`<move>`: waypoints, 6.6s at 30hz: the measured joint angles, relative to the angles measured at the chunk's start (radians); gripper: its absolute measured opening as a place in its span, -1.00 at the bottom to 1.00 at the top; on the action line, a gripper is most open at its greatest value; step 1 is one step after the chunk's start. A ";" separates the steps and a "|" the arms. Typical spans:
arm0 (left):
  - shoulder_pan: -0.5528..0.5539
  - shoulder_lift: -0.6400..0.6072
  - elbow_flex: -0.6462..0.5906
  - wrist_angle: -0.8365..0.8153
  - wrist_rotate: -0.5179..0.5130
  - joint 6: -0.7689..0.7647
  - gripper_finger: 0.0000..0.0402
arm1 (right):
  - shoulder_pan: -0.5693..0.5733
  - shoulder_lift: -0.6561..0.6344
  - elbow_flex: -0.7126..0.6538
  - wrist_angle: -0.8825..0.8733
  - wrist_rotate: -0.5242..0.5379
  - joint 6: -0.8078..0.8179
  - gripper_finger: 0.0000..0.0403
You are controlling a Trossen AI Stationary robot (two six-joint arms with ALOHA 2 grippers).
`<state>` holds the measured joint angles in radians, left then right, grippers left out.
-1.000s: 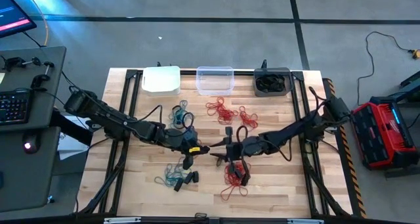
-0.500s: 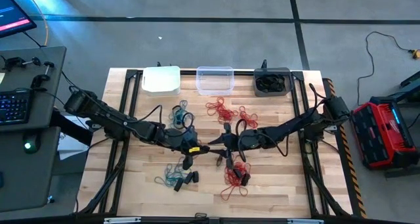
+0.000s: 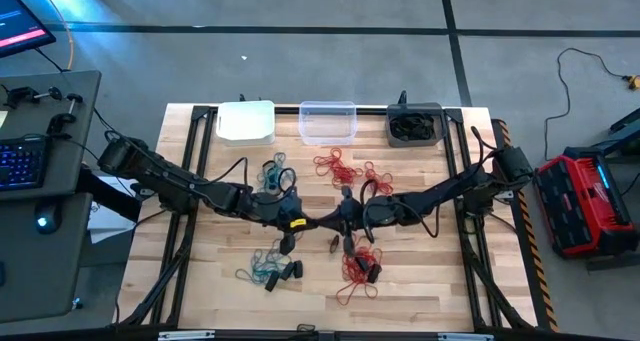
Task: Sort rubber bands into baskets
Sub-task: Put the black rubber band into the black bin
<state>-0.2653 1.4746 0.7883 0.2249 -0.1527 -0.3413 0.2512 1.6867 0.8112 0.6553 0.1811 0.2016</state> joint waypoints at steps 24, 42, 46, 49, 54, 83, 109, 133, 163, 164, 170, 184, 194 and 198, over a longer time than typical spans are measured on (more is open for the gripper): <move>-0.023 0.000 -0.023 -0.016 -0.226 0.170 -0.33 | -0.001 -0.048 0.002 -0.108 0.063 0.038 -1.00; 0.010 0.000 -0.023 -0.009 -0.206 0.204 -0.33 | -0.175 -0.350 0.002 -0.691 0.314 0.082 -1.00; 0.039 0.002 -0.023 -0.009 -0.134 0.204 -0.33 | -0.285 -0.434 0.002 -0.856 0.349 0.086 -1.00; 0.061 0.014 -0.023 0.004 -0.089 0.205 -0.33 | -0.381 -0.465 0.001 -0.952 0.362 0.085 -1.00; 0.095 0.053 -0.024 0.034 -0.006 0.213 -0.33 | -0.548 -0.468 -0.001 -1.065 0.362 0.079 -1.00; 0.202 0.131 -0.024 0.147 0.278 0.320 -0.34 | -0.953 -0.286 0.003 -1.064 0.215 -0.028 -0.80; 0.051 0.130 -0.024 -0.092 0.372 0.398 -0.35 | -0.404 -0.288 0.102 -1.155 -0.119 -0.149 -0.30; 0.026 0.131 -0.197 0.312 0.322 0.291 -0.80 | -0.065 0.018 0.203 -0.900 -0.212 -0.292 -0.30; 0.027 0.129 -0.308 0.439 0.246 0.230 -0.82 | -0.021 0.140 0.205 -0.774 -0.263 -0.503 -0.30; 0.027 0.129 -0.308 0.439 0.246 0.230 -0.82 | -0.021 0.145 0.205 -0.771 -0.265 -0.517 -0.30; 0.027 0.129 -0.308 0.436 0.246 0.230 -0.82 | -0.021 0.194 0.205 -0.750 -0.270 -0.603 -0.30; 0.027 0.129 -0.308 0.436 0.243 0.230 -0.82 | -0.044 0.196 0.205 -0.746 -0.263 -0.579 -0.95; 0.027 0.129 -0.308 0.437 0.224 0.241 -0.82 | -0.044 0.145 0.307 -0.911 -0.086 -0.539 -0.97; 0.031 0.129 -0.308 0.433 0.217 0.255 -0.82 | -0.064 0.086 0.327 -0.995 0.073 -0.569 -0.99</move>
<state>-0.2348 1.6039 0.4805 0.6574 0.0639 -0.0860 0.1869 1.7724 1.1385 -0.3401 0.2539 -0.3674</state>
